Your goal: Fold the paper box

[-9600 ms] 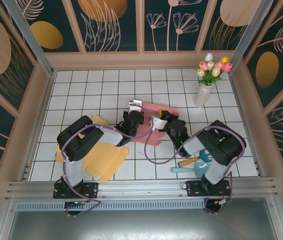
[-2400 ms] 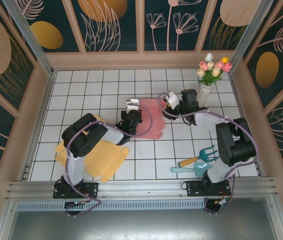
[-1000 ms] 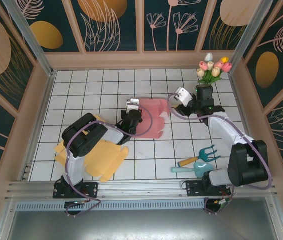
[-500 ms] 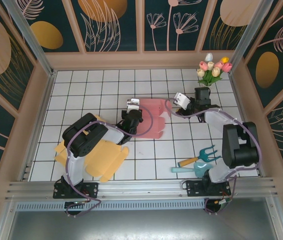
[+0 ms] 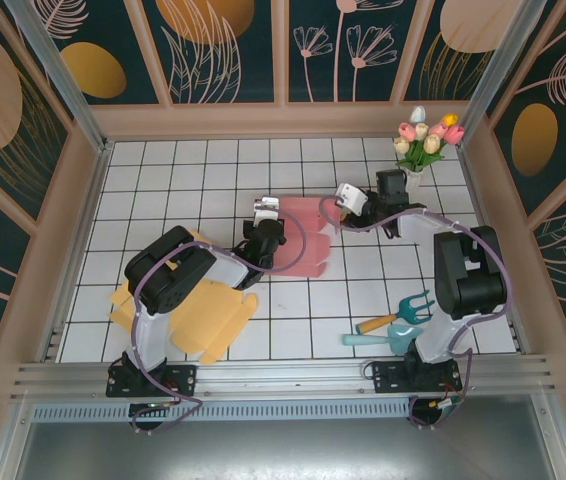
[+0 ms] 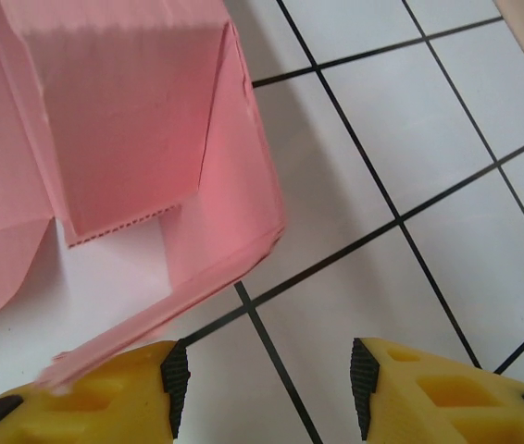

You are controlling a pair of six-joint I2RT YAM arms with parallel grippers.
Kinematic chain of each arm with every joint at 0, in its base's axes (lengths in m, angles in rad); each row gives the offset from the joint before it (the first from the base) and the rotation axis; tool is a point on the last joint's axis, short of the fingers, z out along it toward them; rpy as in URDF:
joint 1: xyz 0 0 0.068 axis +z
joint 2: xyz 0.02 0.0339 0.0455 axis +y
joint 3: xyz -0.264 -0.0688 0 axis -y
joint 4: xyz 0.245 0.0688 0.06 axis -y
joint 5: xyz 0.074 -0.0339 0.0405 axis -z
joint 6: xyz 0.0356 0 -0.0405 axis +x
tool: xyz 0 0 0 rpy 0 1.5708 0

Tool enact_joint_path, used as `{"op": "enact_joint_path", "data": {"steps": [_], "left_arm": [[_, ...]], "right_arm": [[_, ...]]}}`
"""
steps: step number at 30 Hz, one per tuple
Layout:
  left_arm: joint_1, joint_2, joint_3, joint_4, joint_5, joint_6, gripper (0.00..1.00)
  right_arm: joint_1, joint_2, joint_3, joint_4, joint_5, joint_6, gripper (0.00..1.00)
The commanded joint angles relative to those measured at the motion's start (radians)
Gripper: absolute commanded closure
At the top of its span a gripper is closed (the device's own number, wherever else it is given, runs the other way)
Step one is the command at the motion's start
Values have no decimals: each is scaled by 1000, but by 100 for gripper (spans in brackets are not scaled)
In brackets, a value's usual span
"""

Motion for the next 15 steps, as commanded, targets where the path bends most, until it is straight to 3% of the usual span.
{"op": "enact_joint_path", "data": {"steps": [1, 15], "left_arm": [[-4, 36, 1, -81, 33, 38, 100], [-4, 37, 2, -84, 35, 40, 100]], "right_arm": [[17, 22, 35, 27, -50, -6, 47], [82, 94, 105, 4, -67, 50, 47]]}}
